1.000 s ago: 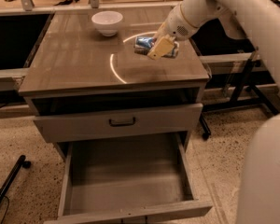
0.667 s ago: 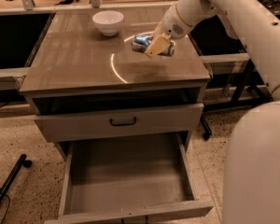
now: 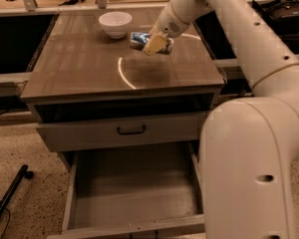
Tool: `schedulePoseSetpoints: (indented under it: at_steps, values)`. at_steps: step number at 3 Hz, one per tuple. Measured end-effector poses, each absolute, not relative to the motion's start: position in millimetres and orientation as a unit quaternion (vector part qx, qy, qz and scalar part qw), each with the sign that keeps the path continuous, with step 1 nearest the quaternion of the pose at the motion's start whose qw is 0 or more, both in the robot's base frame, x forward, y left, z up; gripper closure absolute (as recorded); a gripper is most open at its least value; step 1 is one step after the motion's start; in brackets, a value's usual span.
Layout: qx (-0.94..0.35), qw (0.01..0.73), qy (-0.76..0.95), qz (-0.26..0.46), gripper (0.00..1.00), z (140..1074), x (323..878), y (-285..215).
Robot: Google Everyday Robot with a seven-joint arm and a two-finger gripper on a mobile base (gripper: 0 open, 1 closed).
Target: Pick redbull can from middle drawer and place on counter
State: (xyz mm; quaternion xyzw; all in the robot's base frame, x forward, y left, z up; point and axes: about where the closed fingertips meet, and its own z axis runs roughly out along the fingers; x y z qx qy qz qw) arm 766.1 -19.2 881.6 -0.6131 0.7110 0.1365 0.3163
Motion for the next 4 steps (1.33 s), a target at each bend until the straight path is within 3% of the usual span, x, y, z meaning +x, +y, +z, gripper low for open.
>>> schedulePoseSetpoints:
  at_steps: [1,2,4]
  values:
    - [-0.621,0.314,0.705,0.139,0.05,881,777,-4]
    - [-0.624,0.312,0.703,0.141,0.00,880,782,3]
    - [-0.581,0.310,0.744,0.117,0.00,898,767,-67]
